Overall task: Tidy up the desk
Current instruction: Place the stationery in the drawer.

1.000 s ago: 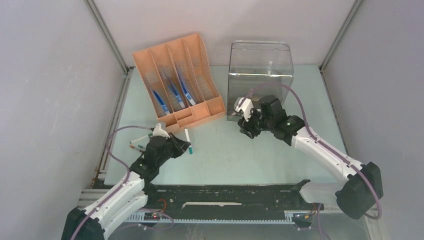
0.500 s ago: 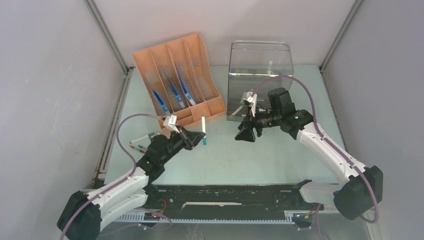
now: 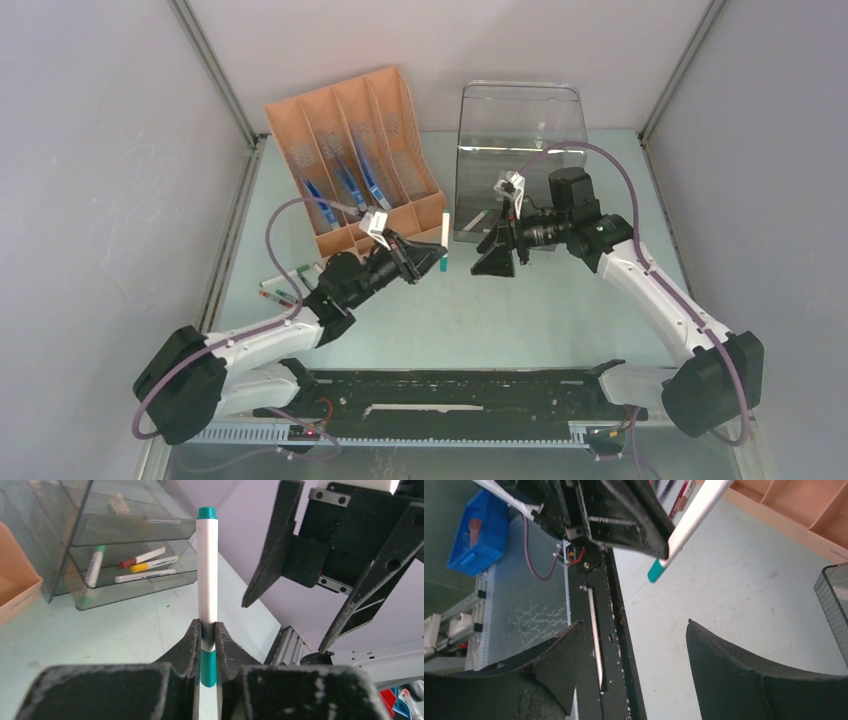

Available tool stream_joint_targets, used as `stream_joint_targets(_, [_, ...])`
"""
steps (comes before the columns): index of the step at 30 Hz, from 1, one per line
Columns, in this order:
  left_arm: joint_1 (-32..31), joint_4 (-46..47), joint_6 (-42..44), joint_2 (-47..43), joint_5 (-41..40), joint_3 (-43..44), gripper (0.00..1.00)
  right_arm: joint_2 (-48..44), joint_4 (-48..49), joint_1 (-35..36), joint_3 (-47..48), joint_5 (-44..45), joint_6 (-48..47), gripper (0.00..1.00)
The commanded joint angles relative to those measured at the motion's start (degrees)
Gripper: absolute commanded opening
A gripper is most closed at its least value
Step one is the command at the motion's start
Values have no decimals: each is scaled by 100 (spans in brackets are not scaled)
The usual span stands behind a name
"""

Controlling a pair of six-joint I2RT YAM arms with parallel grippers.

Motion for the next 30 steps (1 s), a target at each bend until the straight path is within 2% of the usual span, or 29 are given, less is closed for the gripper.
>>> stream_joint_targets(1, [-252,639,233,346,103,433,0,-55,750,-117,22,-143,862,81])
stream_joint_targets(9, [-565,889,186,778,76,649,0,-31,1403,-338,-216,622,1774,78])
stream_joint_targets(15, [-697,1033,122,1057,134,793,0,-13,1966,-565,-482,274,2328,75])
stream_joint_targets(20, [-750,1077,95,1239,230,952,0,34,2246,-573,-614,1,2487,72])
stream_joint_targets(30, [-853,1085,95,1432,325,1119,0,101,2366,-606,-677,-17,2532,66])
